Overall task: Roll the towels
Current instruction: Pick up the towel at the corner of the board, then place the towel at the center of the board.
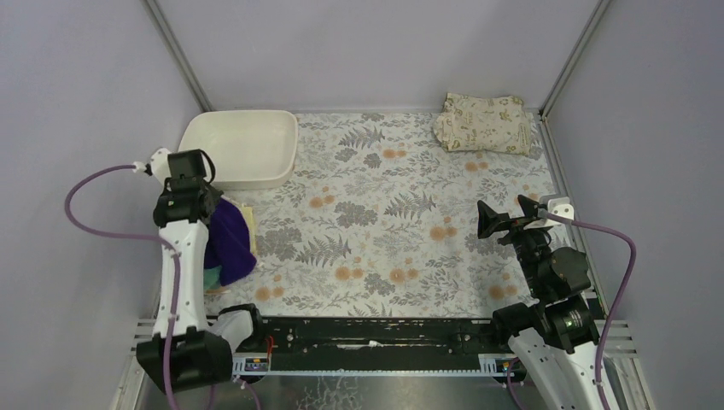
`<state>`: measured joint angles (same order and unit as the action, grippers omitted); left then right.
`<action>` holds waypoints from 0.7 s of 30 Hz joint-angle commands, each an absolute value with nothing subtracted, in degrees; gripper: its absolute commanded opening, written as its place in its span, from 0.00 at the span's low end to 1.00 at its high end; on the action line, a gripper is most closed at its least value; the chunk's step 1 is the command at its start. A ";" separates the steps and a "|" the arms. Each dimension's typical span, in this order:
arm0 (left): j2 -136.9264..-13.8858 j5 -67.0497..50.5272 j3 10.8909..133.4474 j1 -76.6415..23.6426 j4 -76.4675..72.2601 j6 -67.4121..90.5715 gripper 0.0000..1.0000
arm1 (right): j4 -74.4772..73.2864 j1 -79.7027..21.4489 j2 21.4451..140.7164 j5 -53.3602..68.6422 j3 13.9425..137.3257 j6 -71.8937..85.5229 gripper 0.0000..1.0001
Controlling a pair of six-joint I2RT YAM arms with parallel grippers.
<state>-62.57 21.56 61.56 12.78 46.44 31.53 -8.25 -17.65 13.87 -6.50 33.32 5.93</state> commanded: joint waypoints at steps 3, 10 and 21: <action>-55.11 5.45 69.10 12.96 48.16 33.53 0.00 | -5.15 -18.30 13.71 -6.66 33.32 5.05 0.99; -53.13 -8.73 74.67 6.41 44.24 39.77 0.00 | -5.36 -18.32 13.56 -6.74 33.53 4.88 0.99; -62.51 0.59 78.50 -30.23 25.88 44.97 0.00 | -5.08 -18.37 13.44 -6.85 33.75 4.50 0.99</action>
